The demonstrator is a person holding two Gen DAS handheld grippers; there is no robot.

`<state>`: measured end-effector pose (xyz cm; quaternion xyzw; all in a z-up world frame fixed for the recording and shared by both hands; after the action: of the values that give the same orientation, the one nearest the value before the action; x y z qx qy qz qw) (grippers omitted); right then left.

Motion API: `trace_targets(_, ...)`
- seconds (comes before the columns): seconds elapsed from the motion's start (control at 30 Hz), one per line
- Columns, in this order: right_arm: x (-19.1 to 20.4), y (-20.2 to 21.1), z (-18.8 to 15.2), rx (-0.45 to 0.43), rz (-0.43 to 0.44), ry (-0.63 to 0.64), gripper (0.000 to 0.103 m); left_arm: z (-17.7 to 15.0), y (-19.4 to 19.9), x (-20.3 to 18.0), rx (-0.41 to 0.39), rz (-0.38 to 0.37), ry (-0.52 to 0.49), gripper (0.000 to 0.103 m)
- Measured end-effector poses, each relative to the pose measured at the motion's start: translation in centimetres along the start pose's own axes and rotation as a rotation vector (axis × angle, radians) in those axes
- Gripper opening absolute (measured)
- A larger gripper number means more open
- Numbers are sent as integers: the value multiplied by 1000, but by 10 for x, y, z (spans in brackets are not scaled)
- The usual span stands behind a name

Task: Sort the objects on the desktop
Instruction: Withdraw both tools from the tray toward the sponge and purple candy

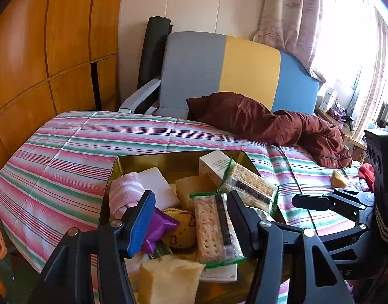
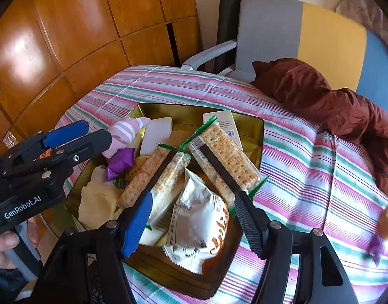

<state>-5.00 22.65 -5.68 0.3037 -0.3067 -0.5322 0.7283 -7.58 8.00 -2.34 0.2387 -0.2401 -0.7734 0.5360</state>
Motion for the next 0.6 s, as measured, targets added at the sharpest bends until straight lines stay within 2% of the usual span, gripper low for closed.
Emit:
trace_targets(0.3,-11,19,-11,-22,-26,-7,69,0,14,-16,-21,-14,-40,59)
trace_targets(0.37,-17,25,-13,-27,-38,-13,72,1,17,-22,-23,-25,-53,59)
trace_targets(0.43,-29,32,-15,-31,-48,-30,77,2,18,-30,-26,-36,-74,59)
trace_targets(0.6,-69,50,-19,-31,-99,-91,77,1,17,-53,-17,-98,-109,59)
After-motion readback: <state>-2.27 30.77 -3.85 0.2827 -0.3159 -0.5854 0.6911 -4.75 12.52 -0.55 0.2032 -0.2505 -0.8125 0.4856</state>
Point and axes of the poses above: each gripper's, at about its wrist camera, not at the fingertips, and y roughly against the way its jaws point, x to its left, z to its top, the point moved 6 cm from there along -y, roughly the way its jaws point, and after that the axes turned 2 degrees about -x, right-handed, at the moved point
